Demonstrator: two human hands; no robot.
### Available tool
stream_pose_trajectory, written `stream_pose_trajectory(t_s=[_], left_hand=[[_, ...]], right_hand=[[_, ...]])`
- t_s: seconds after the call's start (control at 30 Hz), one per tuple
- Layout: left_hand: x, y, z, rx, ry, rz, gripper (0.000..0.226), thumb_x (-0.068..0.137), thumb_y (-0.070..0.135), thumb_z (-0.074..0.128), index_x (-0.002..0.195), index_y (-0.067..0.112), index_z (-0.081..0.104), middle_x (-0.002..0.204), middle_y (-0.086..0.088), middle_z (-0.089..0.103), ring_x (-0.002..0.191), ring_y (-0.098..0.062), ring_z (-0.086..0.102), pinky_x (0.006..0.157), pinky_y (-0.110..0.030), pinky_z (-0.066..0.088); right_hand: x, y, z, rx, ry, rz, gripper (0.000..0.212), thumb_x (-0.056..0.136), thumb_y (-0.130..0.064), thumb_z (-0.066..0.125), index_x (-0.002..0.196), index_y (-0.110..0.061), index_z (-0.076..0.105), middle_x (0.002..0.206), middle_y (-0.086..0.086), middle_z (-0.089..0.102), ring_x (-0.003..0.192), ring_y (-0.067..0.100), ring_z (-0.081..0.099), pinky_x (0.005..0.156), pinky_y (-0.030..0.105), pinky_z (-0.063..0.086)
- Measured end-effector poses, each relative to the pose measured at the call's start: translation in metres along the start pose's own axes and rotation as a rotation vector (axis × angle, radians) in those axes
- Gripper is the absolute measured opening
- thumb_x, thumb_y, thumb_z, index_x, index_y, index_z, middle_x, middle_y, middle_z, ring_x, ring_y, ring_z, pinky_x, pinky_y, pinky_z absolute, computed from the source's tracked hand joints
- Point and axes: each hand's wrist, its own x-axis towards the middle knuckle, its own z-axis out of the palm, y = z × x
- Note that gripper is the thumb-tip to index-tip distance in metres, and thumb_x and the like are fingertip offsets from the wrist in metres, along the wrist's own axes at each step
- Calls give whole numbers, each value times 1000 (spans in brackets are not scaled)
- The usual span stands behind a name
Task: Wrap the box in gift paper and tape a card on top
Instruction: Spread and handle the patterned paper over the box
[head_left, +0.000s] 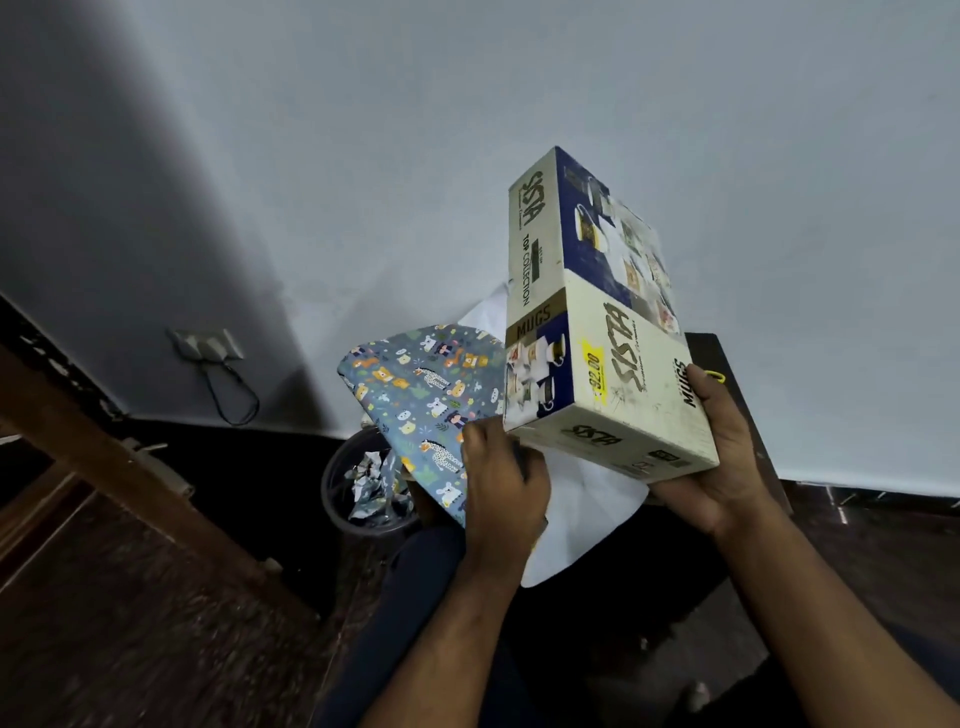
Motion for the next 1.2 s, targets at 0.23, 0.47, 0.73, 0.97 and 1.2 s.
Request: stream_pose_trajectory(t_s=[0.23, 0.47, 0.73, 0.97, 1.2], left_hand=[[13, 12, -37, -498, 525, -274, 18, 95, 41, 49, 98, 26, 56, 108, -13, 61, 100, -28, 56, 92, -39, 46], [9, 13, -63, -749, 620, -42, 15, 100, 27, 40, 104, 15, 49, 99, -5, 59, 93, -17, 60, 86, -33, 50], [-7, 13, -82, -616, 504, 8, 46, 99, 51, 53, 123, 12, 50, 120, -22, 59, 112, -37, 55, 102, -61, 39], [-26, 34, -87, -797, 311, 53, 50, 104, 42, 36, 155, 43, 34, 167, -3, 28, 153, -34, 26, 118, -69, 22], [-53, 26, -91, -302, 23, 286, 63, 107, 53, 30, 162, 21, 23, 170, 1, 17, 158, -27, 9, 123, -63, 14]], right_hand=[[16, 1, -6, -64, 135, -118, 46, 101, -41, 46, 140, -19, 58, 134, 9, 67, 112, 28, 68, 85, 38, 56], [25, 5, -11, -315, 197, -1, 37, 99, -37, 56, 127, -14, 66, 121, 15, 73, 101, 32, 74, 81, 42, 59], [45, 11, 10, -501, 112, 271, 44, 95, -39, 61, 130, -13, 66, 119, 16, 73, 94, 31, 75, 83, 43, 57], [52, 30, 14, -557, 42, 347, 39, 94, -38, 61, 124, -14, 69, 118, 14, 74, 92, 28, 76, 76, 39, 60], [53, 29, 2, -929, 62, 225, 38, 94, -42, 66, 118, -15, 74, 109, 8, 77, 103, 30, 74, 103, 49, 51]])
